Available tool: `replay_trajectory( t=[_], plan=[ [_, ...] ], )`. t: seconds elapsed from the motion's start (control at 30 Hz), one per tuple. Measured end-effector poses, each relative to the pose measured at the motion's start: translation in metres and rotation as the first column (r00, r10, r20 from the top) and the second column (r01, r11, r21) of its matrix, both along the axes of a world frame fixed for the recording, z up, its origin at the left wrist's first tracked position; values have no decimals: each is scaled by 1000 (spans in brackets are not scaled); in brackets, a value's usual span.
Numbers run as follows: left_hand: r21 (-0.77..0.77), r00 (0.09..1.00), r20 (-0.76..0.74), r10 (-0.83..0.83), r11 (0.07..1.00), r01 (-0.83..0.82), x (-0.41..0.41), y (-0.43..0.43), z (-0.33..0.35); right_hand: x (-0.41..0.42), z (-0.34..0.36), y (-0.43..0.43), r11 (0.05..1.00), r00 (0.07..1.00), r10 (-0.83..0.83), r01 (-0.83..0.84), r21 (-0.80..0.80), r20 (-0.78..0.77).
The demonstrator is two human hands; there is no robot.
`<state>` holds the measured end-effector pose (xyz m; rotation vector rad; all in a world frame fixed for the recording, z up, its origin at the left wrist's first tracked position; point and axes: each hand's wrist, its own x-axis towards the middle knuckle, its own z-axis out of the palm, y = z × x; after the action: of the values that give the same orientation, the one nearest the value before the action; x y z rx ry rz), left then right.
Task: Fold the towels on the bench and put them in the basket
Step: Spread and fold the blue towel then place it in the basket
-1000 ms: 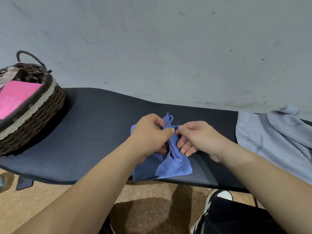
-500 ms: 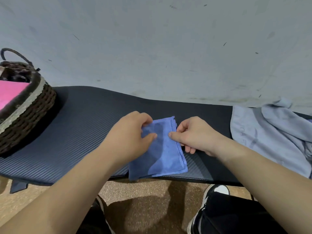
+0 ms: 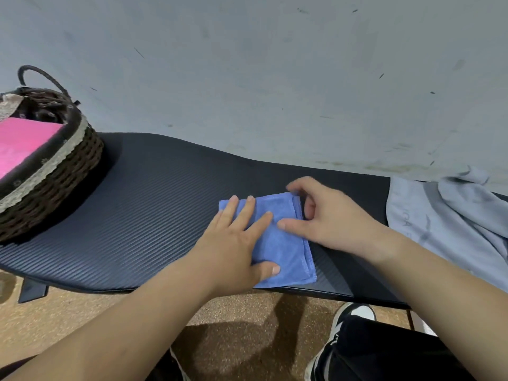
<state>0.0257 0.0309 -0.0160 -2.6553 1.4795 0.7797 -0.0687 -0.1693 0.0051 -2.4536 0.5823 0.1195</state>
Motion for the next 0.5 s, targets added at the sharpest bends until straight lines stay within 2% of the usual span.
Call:
replay_trajectory(
  t=[0.1, 0.2, 0.23, 0.27, 0.3, 0.33, 0.37, 0.43, 0.5],
  plan=[
    [-140, 994, -92, 65, 987, -77, 10, 7, 7, -3, -8, 2, 987, 966, 160, -156, 36, -203],
    [-251, 931, -22, 364, 899, -358, 22, 15, 17, -5, -13, -1, 987, 948, 155, -139, 79, -278],
    [-247, 872, -122, 475, 836, -490, 24, 15, 20, -5, -12, -1, 987, 948, 157, -140, 80, -276],
    [-221, 767, -310, 562, 742, -633, 24, 15, 22, -4, -12, -1, 986, 945, 164, -149, 75, -281],
    [-159, 617, -510, 599, 639, -752, 22, 14, 22, -4, -12, 0, 985, 941, 172, -160, 67, -292],
    [-84, 477, -643, 599, 565, -821, 20, 13, 23, -3, -11, 1, 984, 935, 176, -166, 57, -306],
    [-29, 390, -708, 589, 527, -849, 19, 12, 23, -3, -10, 1, 985, 932, 174, -168, 47, -319],
    [21, 345, -740, 578, 532, -846, 18, 12, 22, -3, -10, 3, 985, 930, 170, -166, 38, -325],
    [11, 404, -719, 565, 590, -807, 16, 12, 26, -3, -8, 6, 984, 935, 177, -174, 37, -308]
  ],
)
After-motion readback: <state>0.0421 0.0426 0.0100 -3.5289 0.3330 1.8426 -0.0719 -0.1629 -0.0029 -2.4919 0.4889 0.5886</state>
